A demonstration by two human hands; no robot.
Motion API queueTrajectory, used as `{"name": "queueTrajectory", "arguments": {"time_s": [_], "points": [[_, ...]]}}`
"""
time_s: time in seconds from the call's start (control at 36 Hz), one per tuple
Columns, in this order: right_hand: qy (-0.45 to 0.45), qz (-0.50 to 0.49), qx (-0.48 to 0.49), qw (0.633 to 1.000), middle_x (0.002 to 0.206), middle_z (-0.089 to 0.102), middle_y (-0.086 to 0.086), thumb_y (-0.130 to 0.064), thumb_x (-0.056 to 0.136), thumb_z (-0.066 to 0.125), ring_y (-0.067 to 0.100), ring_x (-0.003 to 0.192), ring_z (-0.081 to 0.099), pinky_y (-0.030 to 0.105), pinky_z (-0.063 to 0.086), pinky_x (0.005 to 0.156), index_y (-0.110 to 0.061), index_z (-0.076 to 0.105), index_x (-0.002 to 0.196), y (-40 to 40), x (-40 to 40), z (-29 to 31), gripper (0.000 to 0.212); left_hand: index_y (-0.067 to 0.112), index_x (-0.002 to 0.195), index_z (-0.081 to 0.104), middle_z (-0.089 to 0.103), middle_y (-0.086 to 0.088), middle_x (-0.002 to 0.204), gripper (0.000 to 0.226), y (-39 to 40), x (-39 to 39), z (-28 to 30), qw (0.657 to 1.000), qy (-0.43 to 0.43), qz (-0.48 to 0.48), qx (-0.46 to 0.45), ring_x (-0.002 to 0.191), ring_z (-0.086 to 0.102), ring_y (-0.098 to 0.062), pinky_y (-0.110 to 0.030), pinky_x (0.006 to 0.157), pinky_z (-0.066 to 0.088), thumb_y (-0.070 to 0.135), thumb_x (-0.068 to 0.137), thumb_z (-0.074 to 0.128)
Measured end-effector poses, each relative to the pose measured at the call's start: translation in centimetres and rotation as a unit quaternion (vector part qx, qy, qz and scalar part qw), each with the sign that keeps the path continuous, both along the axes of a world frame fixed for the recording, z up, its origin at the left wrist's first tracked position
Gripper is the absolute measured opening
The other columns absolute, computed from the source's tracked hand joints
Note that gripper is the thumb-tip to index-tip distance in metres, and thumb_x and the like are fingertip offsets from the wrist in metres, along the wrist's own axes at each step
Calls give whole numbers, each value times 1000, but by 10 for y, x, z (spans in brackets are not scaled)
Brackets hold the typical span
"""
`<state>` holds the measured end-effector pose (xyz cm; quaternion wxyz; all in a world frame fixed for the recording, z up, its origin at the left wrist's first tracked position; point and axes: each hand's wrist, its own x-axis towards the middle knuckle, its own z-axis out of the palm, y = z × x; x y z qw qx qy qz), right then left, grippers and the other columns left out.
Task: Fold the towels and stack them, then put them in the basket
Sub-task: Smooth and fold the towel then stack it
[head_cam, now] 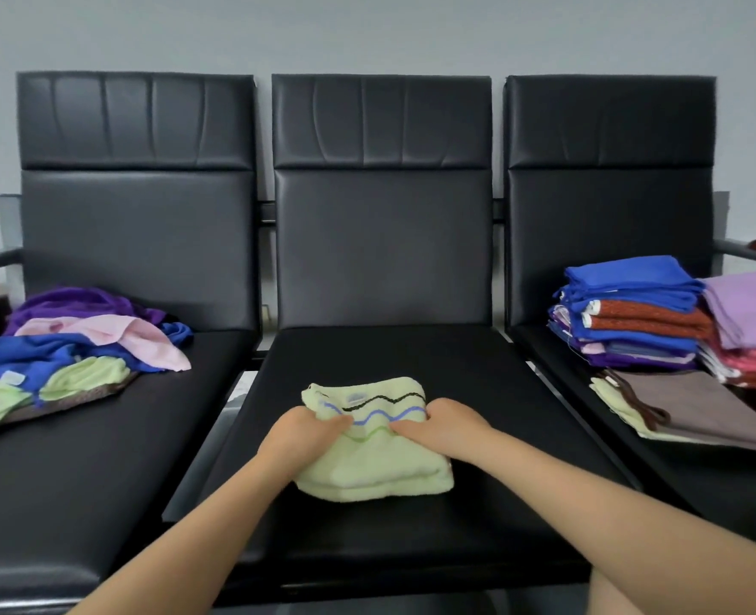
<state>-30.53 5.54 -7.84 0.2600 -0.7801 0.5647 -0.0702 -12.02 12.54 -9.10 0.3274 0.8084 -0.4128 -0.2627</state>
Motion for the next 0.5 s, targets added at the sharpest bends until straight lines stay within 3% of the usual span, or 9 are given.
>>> {"name": "queueTrajectory", "arguments": {"time_s": [0.08,0.22,0.36,0.39,0.44,0.5], "points": [[-136,-36,54,989,98,69,-2,-52,78,65,15,90,65,30,52,75,-18,65,95,1,-5,1,38,17,91,65,65,0,95,23,-4,-17,7,992,118,-12,-52,95,61,-19,-31,86,47,39,86,63],[-309,-119,124,935,104,65,4,-37,80,71,17,91,64,26,48,65,-11,56,112,-1,-19,7,44,21,93,66,69,-2,101,13,-8,-63,12,964,222,-35,-146,96,65,-19,-39,93,51,29,93,56],[-302,-149,157,928,79,69,-1,-29,82,72,9,64,64,13,42,43,-12,67,96,-8,-59,18,23,20,96,64,68,-4,101,17,-17,-94,14,958,217,-39,-182,95,65,-21,-40,90,52,30,96,50],[-291,-149,162,931,78,70,-1,-29,81,73,9,64,65,13,45,44,-14,68,91,-8,-66,19,19,20,96,64,68,-4,100,17,-17,-96,14,958,220,-40,-178,95,65,-21,-39,88,53,29,97,50],[-300,-147,159,929,90,73,4,-26,82,72,17,82,70,24,58,70,-13,69,94,-13,-90,19,18,19,97,64,68,-4,100,17,-23,-108,13,958,228,-56,-162,94,65,-21,-36,84,53,28,97,49],[-335,-144,142,920,108,71,11,-21,86,69,25,102,68,37,54,92,-9,67,110,-19,-114,19,27,18,101,64,69,-4,102,18,-31,-121,11,961,225,-74,-146,94,65,-20,-35,84,53,28,97,50]]}}
